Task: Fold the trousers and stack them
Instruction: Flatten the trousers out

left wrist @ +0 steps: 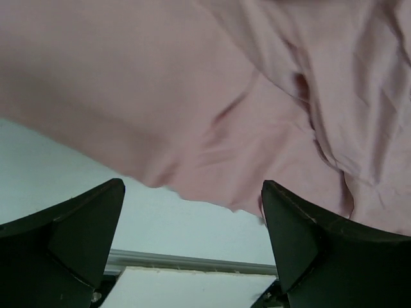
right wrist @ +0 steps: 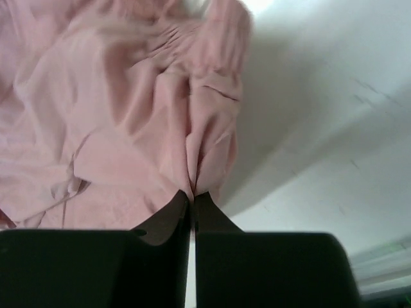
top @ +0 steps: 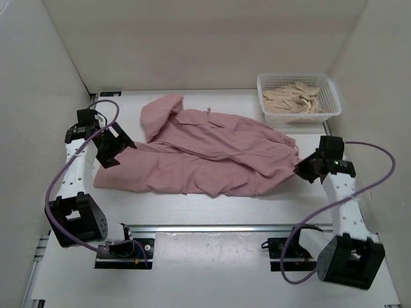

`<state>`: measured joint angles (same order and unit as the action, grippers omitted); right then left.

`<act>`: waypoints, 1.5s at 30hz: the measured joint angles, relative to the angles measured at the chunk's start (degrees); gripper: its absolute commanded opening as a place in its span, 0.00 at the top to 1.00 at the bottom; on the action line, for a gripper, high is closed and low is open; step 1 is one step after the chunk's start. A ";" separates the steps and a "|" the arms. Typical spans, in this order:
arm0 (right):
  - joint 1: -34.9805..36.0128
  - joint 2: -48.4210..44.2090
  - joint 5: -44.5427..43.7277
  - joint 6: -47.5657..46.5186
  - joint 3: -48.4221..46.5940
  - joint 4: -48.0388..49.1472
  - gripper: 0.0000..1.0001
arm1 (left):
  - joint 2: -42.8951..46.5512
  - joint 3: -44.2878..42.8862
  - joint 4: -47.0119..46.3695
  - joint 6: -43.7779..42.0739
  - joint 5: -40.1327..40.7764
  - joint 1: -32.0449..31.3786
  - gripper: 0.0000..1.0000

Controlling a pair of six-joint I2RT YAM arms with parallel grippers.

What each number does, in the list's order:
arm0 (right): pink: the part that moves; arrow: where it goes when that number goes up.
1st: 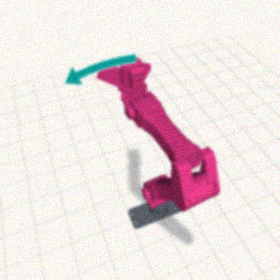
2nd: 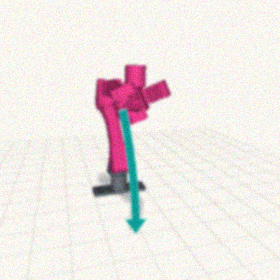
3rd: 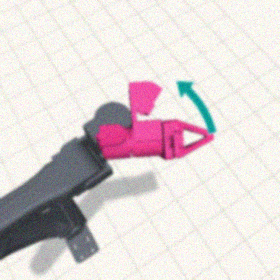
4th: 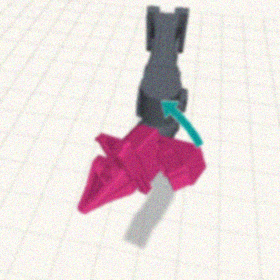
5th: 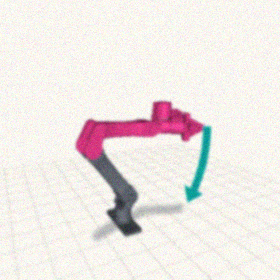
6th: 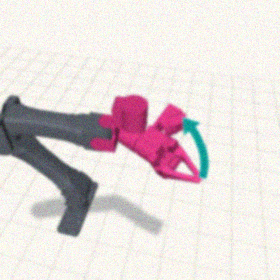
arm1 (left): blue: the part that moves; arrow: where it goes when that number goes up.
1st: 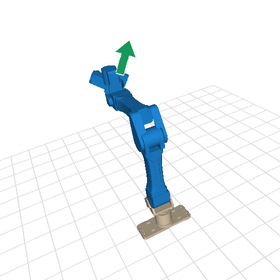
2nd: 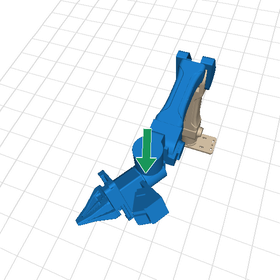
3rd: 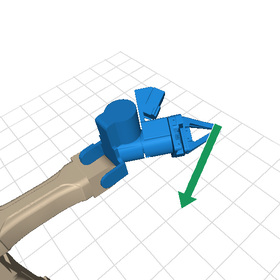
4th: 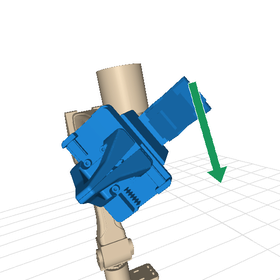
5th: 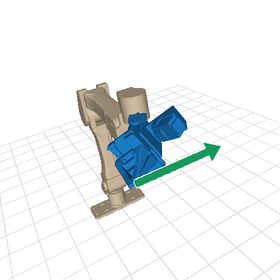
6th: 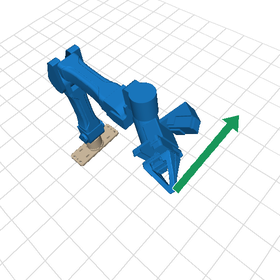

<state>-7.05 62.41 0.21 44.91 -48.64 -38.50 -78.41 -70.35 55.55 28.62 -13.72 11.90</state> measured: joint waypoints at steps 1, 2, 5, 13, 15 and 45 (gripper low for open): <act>-0.94 -3.19 -0.37 0.15 1.55 -2.19 1.00 | 0.00 0.92 0.31 0.48 0.28 0.24 0.00; -1.55 -6.01 -0.70 0.22 2.45 -4.15 1.00 | -0.02 2.01 0.59 1.03 0.72 0.44 0.00; -2.14 -12.07 -2.01 0.42 2.80 -9.01 1.00 | 0.00 6.49 0.87 2.75 1.70 2.12 0.00; -2.25 -12.94 -1.90 -0.37 2.64 -11.17 1.00 | -4.31 17.64 -0.15 4.87 1.66 9.14 0.00; -2.25 -12.35 -1.42 -0.61 2.16 -11.10 1.00 | -7.21 16.85 -1.05 4.96 1.25 9.07 0.00; -2.34 16.26 3.34 -8.35 -36.09 -12.83 1.00 | -32.33 -45.33 6.05 8.94 1.16 3.65 0.90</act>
<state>-9.39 78.67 3.55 36.56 -84.73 -51.33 -110.74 -115.68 61.60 37.56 -12.56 15.55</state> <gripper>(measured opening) 0.010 0.122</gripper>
